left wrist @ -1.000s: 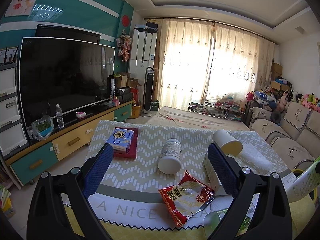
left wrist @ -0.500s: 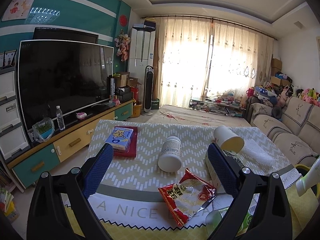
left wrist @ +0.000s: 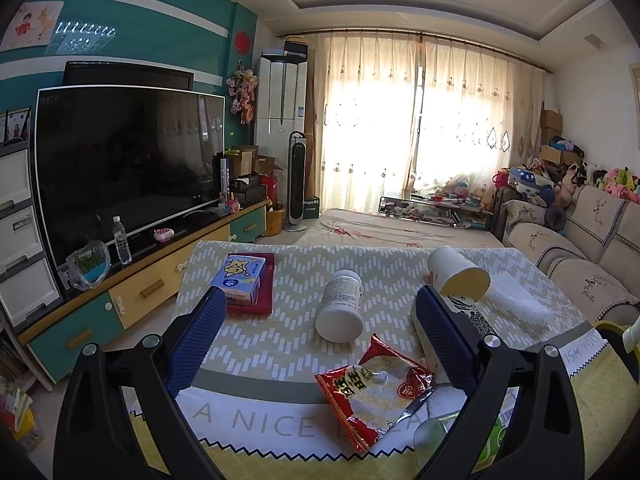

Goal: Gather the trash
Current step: 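Carry the coconut-water bottle with the right gripper into the bin and release, then reach the left gripper to the green-lidded clear jar and grasp it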

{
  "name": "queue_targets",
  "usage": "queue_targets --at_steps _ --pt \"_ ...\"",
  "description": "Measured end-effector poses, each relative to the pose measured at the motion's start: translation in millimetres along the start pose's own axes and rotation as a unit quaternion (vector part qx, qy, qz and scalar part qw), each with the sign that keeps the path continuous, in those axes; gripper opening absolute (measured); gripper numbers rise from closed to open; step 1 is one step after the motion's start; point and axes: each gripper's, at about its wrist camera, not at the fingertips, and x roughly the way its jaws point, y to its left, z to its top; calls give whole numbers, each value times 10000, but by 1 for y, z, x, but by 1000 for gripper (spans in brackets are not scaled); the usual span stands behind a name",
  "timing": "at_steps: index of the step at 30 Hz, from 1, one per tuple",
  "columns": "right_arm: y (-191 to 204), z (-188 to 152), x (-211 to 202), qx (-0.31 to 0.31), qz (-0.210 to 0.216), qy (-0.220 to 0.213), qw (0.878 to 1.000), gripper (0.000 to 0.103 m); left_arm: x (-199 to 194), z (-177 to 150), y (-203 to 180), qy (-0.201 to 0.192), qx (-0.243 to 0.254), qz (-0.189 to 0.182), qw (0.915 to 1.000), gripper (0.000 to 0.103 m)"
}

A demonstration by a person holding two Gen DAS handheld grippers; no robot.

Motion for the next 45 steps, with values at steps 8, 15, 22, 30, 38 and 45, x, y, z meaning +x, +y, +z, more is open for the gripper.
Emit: queue_targets --at_steps 8,15,22,30,38,45 --pt "-60 -10 56 392 -651 429 9962 49 4 -3 -7 69 142 10 9999 94" --pt "-77 -14 89 454 -906 626 9929 50 7 -4 -9 108 219 28 9997 94" --pt "-53 6 79 541 -744 292 9953 58 6 -4 -10 102 225 35 9997 94" --pt "64 48 71 -81 335 -560 9978 68 6 -3 -8 44 214 72 9997 94" --pt "136 14 97 -728 544 -761 9930 69 5 -6 -9 50 246 -105 9996 94" --pt "152 -1 101 -963 634 -694 9909 72 3 -3 -20 640 -146 -342 9973 94"
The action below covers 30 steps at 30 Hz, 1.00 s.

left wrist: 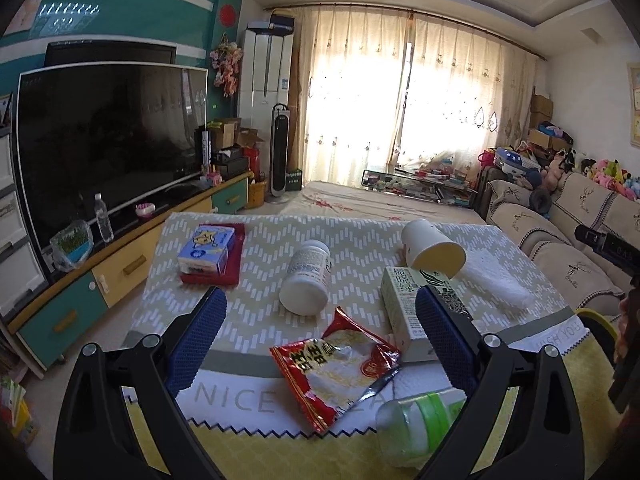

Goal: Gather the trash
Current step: 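Reach the left gripper to the green-lidded clear jar and grasp it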

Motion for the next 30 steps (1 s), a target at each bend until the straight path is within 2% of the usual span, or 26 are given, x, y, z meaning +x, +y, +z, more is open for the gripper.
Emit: queue_targets --at_steps 5,9,12,16,21,24,30 --pt "-5 -4 10 106 49 223 9997 72 -20 -16 -32 479 -274 -274 9981 94" --pt "-8 -4 10 220 138 229 9994 72 -26 -29 -70 561 241 -111 9981 94" --pt "-9 -4 9 257 193 232 9992 72 -17 -34 -86 794 357 -128 9961 94" --pt "-9 -6 13 292 261 343 9986 72 -4 -39 -90 1007 436 114 9939 94" --pt "-8 -8 17 302 337 457 9979 72 4 -47 -89 1254 482 210 9907 94" --pt "-7 -9 16 294 365 460 9978 72 4 -49 -86 1306 464 269 9900 88" --pt "-8 -9 17 328 388 496 9975 73 10 -51 -85 1458 489 381 9874 84"
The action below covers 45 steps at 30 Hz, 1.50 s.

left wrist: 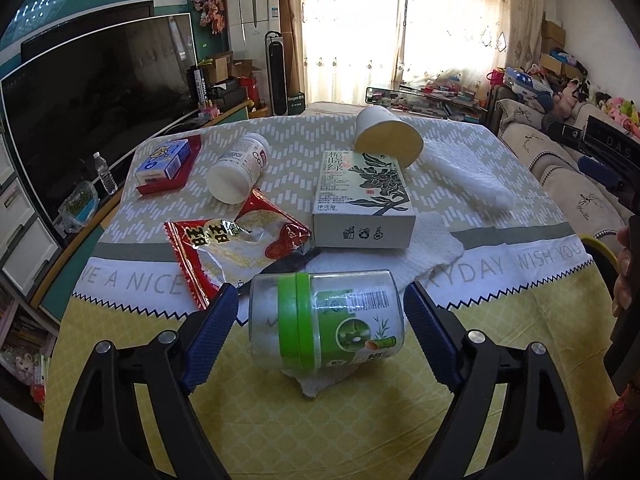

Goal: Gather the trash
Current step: 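Reach the left gripper to the green-lidded clear jar and grasp it, then carry the green-lidded jar with the left gripper into the bin and release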

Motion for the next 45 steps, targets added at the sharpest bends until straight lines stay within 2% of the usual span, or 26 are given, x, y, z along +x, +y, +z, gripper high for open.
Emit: queue_targets --at_steps 2,8,15,22,28,32,33,38,45 --pt "0 0 0 -1 5 5 10000 73 1 -1 -1 12 54 45 10000 84" --pt "0 -1 1 -11 6 29 10000 73 6 -1 -1 100 82 30 9999 72" --pt "-1 -2 3 -13 -20 47 10000 73 -2 -1 -2 88 84 -64 9999 72" --pt "-4 1 -2 26 -43 -18 10000 73 -50 12 -6 -276 164 -408 9987 72" --pt "-16 11 -24 165 -127 -384 9990 73 -99 30 -26 -744 416 -775 9933 72" --pt "-39 20 -47 348 -98 -403 9985 74 -119 40 -51 -906 661 -1033 9883 72" --pt "-47 21 -57 351 -97 -421 9984 77 -123 41 -60 -933 752 -1111 9866 72" --pt "-88 7 -113 98 -628 -548 9965 79 -124 48 -109 -944 1164 -1521 9769 72" --pt "-166 -34 -192 470 -1258 -745 9881 79 -97 47 -211 -586 1627 -2305 9576 71"
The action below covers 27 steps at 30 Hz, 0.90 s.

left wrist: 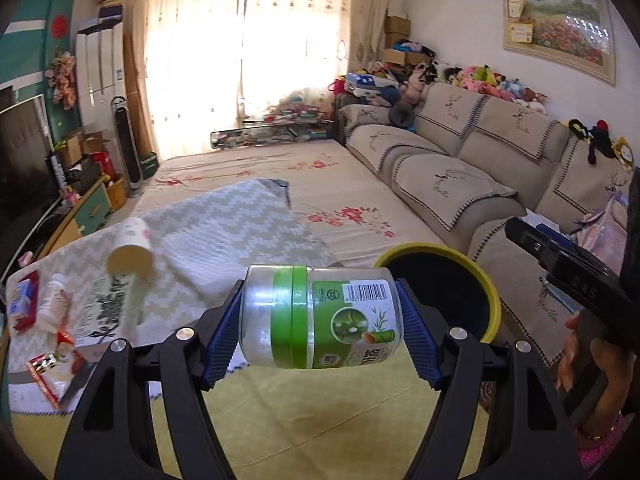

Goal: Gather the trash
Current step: 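Carry the green-lidded jar with the left gripper into the bin and release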

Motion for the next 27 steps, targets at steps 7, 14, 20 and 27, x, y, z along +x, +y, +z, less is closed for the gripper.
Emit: queue_targets --at_steps 7,14,20,27 --pt "-81 0 -19 525 -764 -209 9955 79 97 14 -97 593 714 -681 9934 71" --pt "-116 -6 -21 742 -1196 -223 9898 79 166 16 -154 1025 1085 -861 9850 71" --pt "-128 -4 -18 826 -1328 -195 9875 79 194 15 -165 1212 1123 -797 9830 72" --pt "-121 -5 -18 754 -1310 -180 9883 79 164 19 -145 849 1078 -785 9874 85"
